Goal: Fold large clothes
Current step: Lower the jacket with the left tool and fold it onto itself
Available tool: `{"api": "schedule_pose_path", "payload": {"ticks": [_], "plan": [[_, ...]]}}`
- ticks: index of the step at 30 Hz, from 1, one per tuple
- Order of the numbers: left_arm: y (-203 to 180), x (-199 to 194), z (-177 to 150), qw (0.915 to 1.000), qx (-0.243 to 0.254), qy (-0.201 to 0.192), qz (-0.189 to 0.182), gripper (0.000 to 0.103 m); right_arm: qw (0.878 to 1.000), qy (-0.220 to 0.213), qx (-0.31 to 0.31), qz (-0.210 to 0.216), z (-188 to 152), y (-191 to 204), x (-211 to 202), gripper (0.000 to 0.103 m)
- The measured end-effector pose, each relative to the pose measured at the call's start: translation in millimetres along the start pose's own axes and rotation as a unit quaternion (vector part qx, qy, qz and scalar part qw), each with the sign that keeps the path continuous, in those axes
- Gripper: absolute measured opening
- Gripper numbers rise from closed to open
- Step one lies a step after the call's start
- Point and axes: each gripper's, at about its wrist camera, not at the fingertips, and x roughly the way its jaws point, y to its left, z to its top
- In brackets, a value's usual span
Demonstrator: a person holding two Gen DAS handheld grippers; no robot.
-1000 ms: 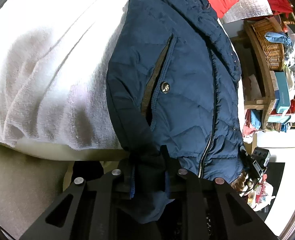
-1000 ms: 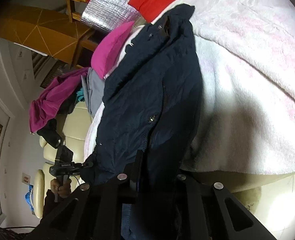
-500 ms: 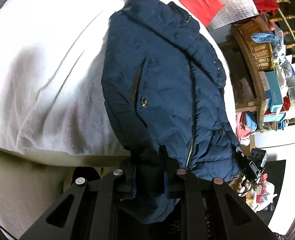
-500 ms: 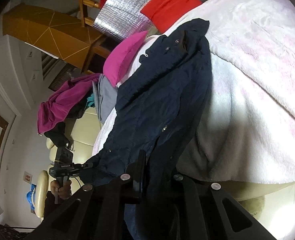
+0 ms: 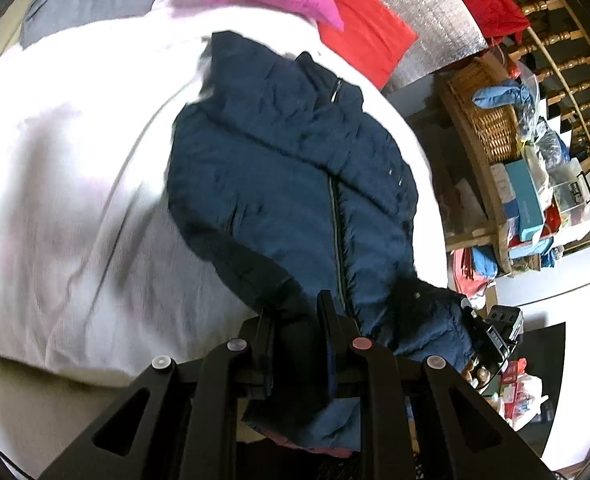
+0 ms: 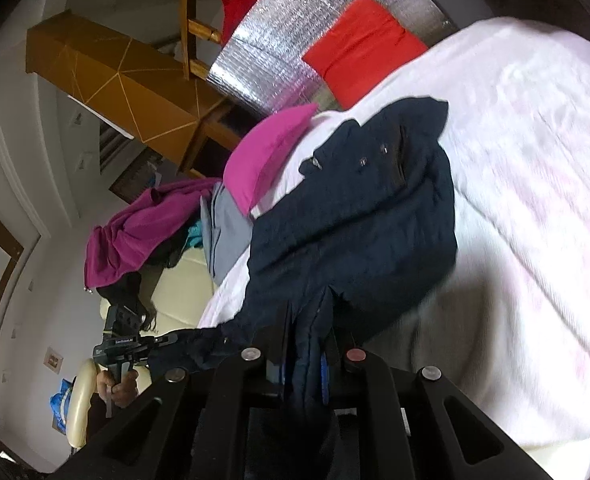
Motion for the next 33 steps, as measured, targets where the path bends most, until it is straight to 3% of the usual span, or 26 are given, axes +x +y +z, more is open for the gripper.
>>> {"api": "schedule_pose_path", "payload": {"ticks": [16,33], "plan": [[1,28,94,0.9985,-0.041,-0.034,-0.016,0.020,0.999,-0.043,0.026,-0.005,80,-22,61,0.010],[23,93,205,0.9957,-0.077,-0.040,0.033,0.020,0.995,-0.073,0.051,-0.045,175,-62,149,0.010]]}}
